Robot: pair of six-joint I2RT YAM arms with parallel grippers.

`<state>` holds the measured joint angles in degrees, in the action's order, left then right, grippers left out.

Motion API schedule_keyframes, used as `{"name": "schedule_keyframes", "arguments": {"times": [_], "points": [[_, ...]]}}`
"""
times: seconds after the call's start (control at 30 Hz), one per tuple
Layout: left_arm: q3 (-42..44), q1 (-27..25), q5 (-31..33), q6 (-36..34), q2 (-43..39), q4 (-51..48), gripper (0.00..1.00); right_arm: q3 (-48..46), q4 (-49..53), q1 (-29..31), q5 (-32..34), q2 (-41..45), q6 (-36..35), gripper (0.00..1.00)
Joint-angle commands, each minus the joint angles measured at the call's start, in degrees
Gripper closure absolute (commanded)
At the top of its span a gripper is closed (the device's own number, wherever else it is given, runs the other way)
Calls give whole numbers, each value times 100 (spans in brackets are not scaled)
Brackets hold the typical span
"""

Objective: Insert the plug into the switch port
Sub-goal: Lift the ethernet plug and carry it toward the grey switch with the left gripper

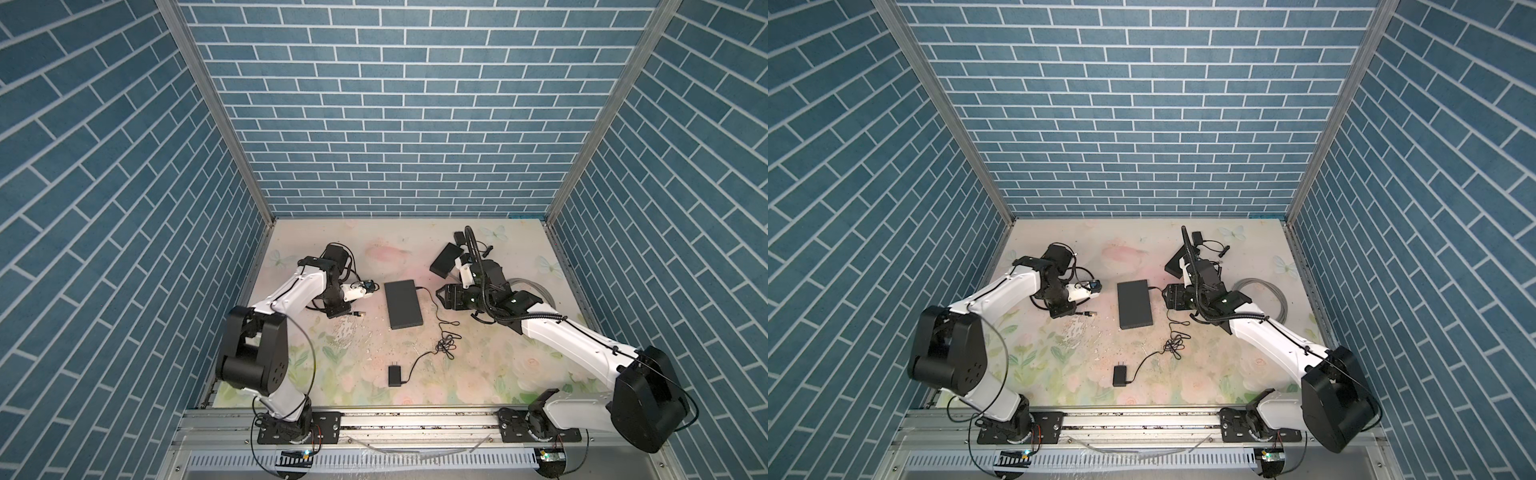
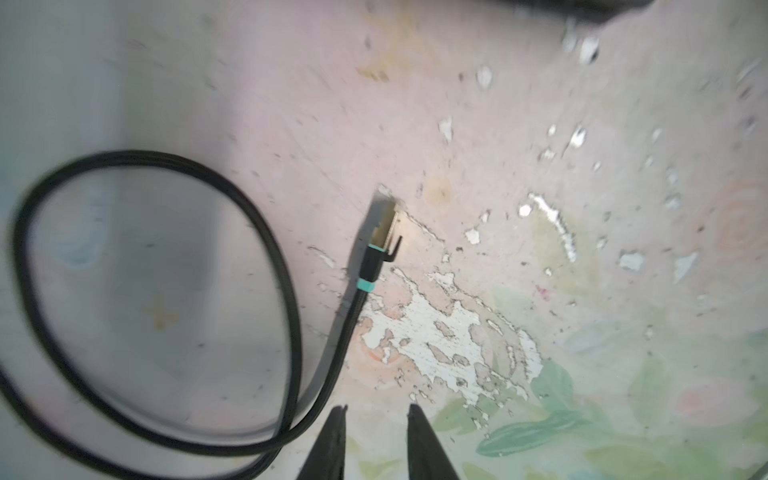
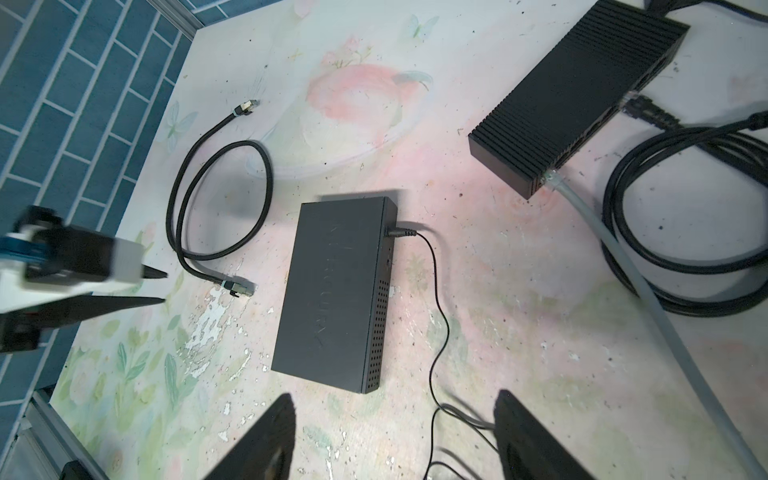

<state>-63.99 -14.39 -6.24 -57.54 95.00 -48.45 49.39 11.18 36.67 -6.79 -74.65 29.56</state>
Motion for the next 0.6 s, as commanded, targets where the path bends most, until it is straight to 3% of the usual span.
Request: {"name": "schedule_keyframes", "arguments": {"times": [0.0,0.3,0.57], "points": [[227,-28,376,-539,249,423,72,-87,155,25,138,67,-63,25],[205,-45,414,-442,745,1049,74,178,209,58,125,-210,-29,26],[-150,-55,101,-582,-49,311,72,670,279,238,112,-684,-53,26]]}}
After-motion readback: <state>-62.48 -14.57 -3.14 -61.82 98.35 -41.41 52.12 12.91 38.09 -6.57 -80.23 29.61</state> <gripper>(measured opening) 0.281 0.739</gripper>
